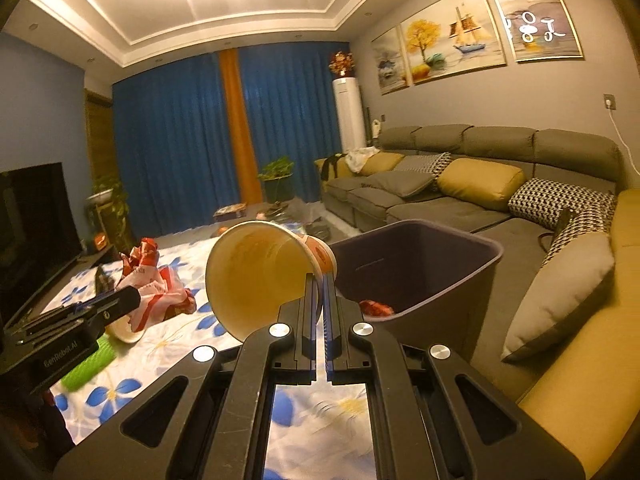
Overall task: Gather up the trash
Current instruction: 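Carry the wrapper and orange cup over the grey bin with both tools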
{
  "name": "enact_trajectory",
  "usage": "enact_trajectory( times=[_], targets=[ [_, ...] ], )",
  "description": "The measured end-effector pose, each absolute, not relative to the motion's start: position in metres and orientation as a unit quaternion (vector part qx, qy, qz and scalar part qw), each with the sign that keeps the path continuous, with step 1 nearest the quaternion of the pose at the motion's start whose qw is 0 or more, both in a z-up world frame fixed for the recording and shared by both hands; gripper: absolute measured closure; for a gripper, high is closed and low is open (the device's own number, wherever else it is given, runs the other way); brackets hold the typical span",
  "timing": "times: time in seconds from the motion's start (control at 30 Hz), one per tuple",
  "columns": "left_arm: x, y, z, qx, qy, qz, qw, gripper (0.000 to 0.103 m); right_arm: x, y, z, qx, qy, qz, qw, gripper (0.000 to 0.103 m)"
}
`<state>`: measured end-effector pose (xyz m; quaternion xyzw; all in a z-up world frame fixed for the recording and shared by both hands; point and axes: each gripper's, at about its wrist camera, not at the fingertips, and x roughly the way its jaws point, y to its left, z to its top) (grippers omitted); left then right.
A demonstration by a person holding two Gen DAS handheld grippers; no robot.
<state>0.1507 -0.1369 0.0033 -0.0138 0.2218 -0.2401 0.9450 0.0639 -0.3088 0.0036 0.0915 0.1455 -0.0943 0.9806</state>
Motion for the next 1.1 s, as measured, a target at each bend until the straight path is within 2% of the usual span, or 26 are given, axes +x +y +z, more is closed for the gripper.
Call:
enact_trajectory(
  times=[0.53,1.1],
  targets=[
    [0.204,-0.242,0.008,0.006,0.219,-0.321,0.921,0.087,0.088,-0.372,0.016,0.098,0.129,-0.154,0.975,0.099],
    [0.244,-0.288,-0.017,0.006,0.247,-0.360,0.900,0.087,0.115,-0.401,0.008,0.108,0.142,-0.173,0.969,0.099]
  ],
)
